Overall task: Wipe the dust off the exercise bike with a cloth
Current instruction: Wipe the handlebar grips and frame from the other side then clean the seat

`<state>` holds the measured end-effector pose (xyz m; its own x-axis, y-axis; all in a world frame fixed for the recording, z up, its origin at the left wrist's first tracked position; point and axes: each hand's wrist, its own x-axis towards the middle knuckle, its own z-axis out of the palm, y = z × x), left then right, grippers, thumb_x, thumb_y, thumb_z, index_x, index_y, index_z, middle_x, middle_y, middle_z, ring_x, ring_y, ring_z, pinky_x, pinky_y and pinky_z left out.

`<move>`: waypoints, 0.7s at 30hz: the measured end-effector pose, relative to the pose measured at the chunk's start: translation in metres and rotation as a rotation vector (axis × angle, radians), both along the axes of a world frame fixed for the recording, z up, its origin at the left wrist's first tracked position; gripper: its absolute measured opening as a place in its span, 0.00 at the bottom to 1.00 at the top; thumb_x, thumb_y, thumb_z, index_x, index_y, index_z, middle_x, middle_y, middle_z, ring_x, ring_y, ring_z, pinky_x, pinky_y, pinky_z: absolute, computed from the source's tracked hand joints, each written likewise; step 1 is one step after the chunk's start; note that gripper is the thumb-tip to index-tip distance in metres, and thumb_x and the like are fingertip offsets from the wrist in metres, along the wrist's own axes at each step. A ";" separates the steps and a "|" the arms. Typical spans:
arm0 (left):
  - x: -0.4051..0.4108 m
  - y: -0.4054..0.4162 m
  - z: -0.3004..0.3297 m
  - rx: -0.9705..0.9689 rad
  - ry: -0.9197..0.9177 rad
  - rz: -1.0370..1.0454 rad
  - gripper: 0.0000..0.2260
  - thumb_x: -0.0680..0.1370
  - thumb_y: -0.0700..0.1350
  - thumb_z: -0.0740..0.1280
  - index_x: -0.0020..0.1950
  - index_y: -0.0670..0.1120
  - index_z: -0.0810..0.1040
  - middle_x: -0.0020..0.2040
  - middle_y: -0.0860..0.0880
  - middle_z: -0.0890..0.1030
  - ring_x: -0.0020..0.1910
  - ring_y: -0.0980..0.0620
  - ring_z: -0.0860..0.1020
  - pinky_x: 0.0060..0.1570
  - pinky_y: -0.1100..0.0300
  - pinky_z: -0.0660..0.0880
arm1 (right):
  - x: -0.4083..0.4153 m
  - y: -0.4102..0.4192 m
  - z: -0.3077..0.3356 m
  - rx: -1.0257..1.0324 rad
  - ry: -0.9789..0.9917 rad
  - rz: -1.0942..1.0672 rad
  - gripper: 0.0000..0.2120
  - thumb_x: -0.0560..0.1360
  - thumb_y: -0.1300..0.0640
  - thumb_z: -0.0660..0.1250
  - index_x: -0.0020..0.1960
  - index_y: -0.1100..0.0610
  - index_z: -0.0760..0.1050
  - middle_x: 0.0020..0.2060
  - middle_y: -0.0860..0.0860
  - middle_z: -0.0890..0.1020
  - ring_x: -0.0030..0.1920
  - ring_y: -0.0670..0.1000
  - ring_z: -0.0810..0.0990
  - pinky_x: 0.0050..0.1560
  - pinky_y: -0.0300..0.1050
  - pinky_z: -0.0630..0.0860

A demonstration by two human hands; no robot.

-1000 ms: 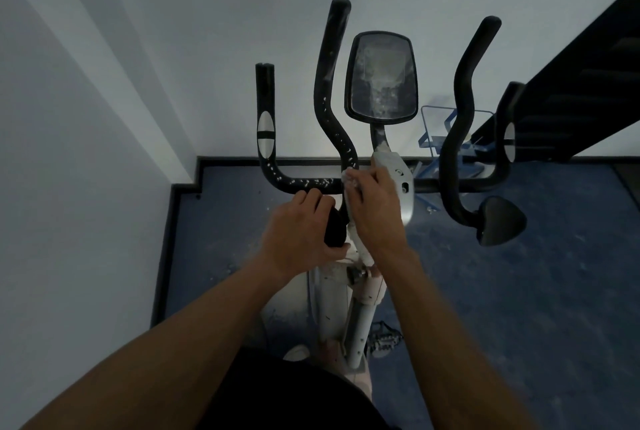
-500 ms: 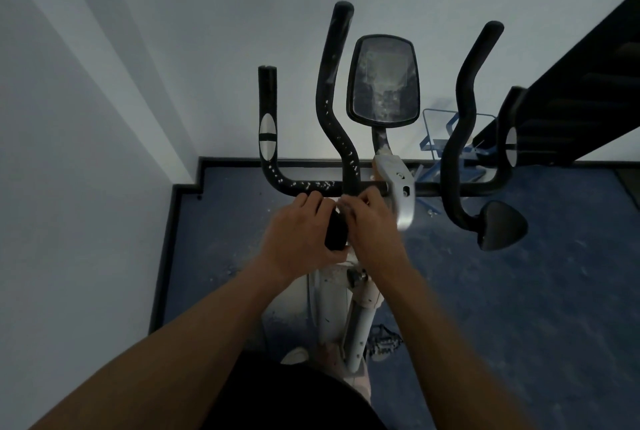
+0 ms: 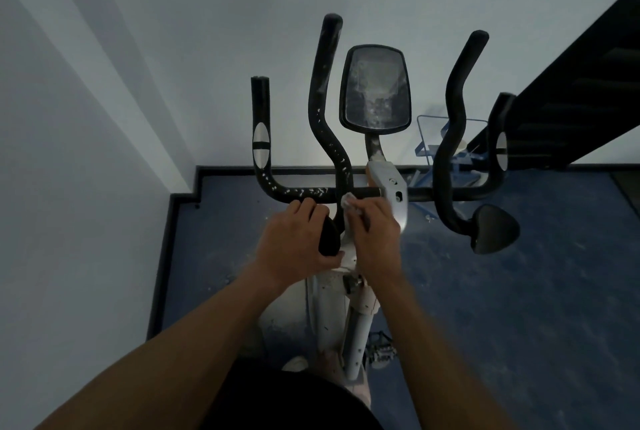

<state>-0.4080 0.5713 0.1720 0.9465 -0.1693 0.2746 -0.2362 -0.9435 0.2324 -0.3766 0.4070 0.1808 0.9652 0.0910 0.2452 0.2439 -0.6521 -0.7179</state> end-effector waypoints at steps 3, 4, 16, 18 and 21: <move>-0.001 -0.001 0.001 -0.010 -0.016 0.004 0.30 0.68 0.71 0.66 0.55 0.47 0.77 0.49 0.48 0.78 0.44 0.51 0.75 0.37 0.58 0.74 | 0.013 0.001 0.013 0.019 -0.009 -0.051 0.07 0.81 0.59 0.68 0.56 0.60 0.82 0.48 0.44 0.76 0.48 0.31 0.75 0.50 0.23 0.70; -0.001 -0.001 0.001 -0.012 -0.015 0.006 0.30 0.68 0.70 0.66 0.55 0.47 0.77 0.49 0.48 0.78 0.44 0.51 0.75 0.36 0.58 0.74 | 0.021 0.004 0.018 0.036 -0.011 -0.073 0.07 0.81 0.58 0.68 0.57 0.59 0.82 0.49 0.45 0.76 0.49 0.30 0.74 0.50 0.22 0.69; -0.001 -0.001 0.000 0.018 -0.019 0.008 0.31 0.67 0.71 0.69 0.55 0.47 0.76 0.49 0.49 0.78 0.43 0.52 0.74 0.36 0.61 0.71 | 0.016 -0.003 0.006 0.022 0.016 -0.067 0.08 0.82 0.57 0.67 0.58 0.59 0.81 0.51 0.49 0.80 0.47 0.35 0.75 0.51 0.22 0.69; -0.001 -0.001 0.001 0.034 -0.021 0.008 0.30 0.67 0.71 0.69 0.55 0.47 0.77 0.49 0.49 0.78 0.43 0.52 0.75 0.36 0.61 0.70 | 0.037 0.006 0.013 0.043 0.022 -0.116 0.09 0.83 0.56 0.66 0.59 0.58 0.81 0.50 0.50 0.81 0.47 0.42 0.77 0.49 0.24 0.70; -0.001 -0.001 0.001 0.044 -0.024 0.008 0.30 0.67 0.70 0.69 0.55 0.47 0.77 0.49 0.49 0.78 0.43 0.51 0.75 0.35 0.59 0.72 | 0.045 0.016 0.010 0.021 0.019 -0.113 0.10 0.82 0.55 0.65 0.60 0.57 0.80 0.51 0.51 0.81 0.49 0.43 0.77 0.54 0.33 0.75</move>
<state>-0.4087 0.5698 0.1726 0.9409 -0.1745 0.2902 -0.2340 -0.9545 0.1849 -0.3314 0.4229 0.1913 0.9736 -0.0231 0.2273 0.1560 -0.6594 -0.7354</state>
